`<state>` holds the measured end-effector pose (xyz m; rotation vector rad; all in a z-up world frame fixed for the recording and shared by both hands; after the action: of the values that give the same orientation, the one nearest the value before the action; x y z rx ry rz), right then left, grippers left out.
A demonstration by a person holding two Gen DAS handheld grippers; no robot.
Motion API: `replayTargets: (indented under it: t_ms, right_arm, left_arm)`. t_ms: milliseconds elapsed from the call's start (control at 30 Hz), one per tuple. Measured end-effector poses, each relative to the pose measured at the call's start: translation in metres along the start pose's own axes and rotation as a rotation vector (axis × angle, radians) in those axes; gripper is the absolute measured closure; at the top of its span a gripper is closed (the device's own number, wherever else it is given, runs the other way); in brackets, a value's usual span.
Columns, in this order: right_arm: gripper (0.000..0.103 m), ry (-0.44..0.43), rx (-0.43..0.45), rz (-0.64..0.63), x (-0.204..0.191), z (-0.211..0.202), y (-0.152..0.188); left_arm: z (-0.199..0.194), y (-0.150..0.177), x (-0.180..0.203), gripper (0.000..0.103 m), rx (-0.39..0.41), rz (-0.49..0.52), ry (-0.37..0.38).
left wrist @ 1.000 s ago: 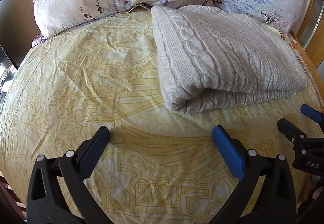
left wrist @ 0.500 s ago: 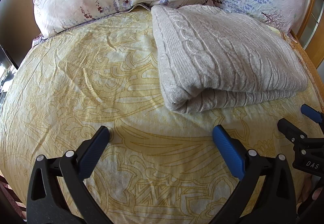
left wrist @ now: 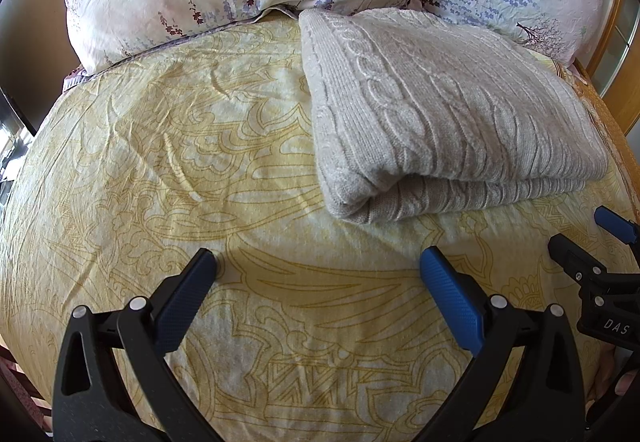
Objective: Fold small clothes
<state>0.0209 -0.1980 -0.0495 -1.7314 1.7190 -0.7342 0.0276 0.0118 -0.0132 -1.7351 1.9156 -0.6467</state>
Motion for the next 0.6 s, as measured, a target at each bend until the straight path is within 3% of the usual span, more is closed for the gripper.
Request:
replayTargets:
  t_ms: [600]
  right_arm:
    - [0.001,0.001,0.0,0.001,-0.0002,-0.0001,-0.0001]
  left_arm:
    - [0.0038,-0.0015,-0.0029,0.002,-0.037,0.0,0.006]
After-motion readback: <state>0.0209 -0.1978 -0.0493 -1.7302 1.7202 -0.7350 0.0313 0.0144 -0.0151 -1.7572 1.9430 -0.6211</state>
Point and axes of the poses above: each gripper's, at about its wrist camera, not at the fingertips, and z roughly the way its jaws point, x to its right, y to its underside, the point moved 4 cm from there along z, roughly the way its jaws point, and after that the axes turned 9 degrees about x, right-handed, at the moved point
